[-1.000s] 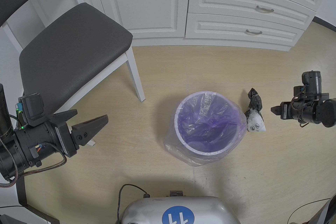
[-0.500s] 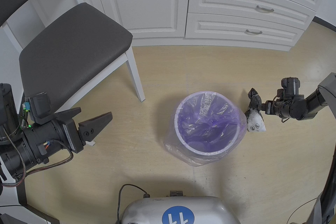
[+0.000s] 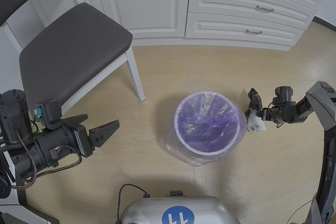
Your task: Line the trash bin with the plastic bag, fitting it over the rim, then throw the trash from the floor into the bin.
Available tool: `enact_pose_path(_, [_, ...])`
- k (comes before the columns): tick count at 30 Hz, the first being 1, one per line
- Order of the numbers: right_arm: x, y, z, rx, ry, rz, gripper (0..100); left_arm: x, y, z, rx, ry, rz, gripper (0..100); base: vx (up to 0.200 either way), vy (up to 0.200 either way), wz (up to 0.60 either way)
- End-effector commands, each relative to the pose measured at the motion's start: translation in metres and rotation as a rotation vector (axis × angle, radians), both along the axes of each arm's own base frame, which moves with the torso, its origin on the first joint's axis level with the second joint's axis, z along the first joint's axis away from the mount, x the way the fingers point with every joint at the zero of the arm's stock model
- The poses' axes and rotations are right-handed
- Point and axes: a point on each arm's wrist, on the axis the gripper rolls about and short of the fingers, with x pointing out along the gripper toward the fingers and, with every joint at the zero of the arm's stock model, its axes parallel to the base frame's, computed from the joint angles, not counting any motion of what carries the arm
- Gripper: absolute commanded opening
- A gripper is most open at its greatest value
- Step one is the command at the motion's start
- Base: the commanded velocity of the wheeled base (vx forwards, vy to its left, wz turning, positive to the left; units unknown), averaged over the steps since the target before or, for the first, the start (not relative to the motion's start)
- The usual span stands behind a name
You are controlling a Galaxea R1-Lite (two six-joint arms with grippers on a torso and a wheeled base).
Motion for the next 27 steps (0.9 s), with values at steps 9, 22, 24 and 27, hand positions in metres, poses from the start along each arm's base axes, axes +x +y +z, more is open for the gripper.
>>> enact_pose_path(9, [0.025,-0.004,-0.053,0.065,0.030,-0.049,100,0.002,-0.001,-0.002,-0.003,-0.008,0.001,100,0.000,0.000,0.00])
enact_pose_path(22, [0.037,-0.002,-0.079,0.164,0.022,-0.039,100,0.002,-0.001,-0.002,-0.003,-0.008,0.001,100,0.000,0.000,0.00])
enact_pose_path(24, [0.037,-0.001,-0.080,0.172,0.021,-0.039,100,0.002,-0.002,-0.003,-0.003,-0.007,-0.001,100,0.000,0.000,0.00])
enact_pose_path(27, [0.041,0.001,-0.082,0.213,0.008,-0.047,100,0.003,-0.002,-0.002,-0.005,-0.011,0.001,100,0.000,0.000,0.00])
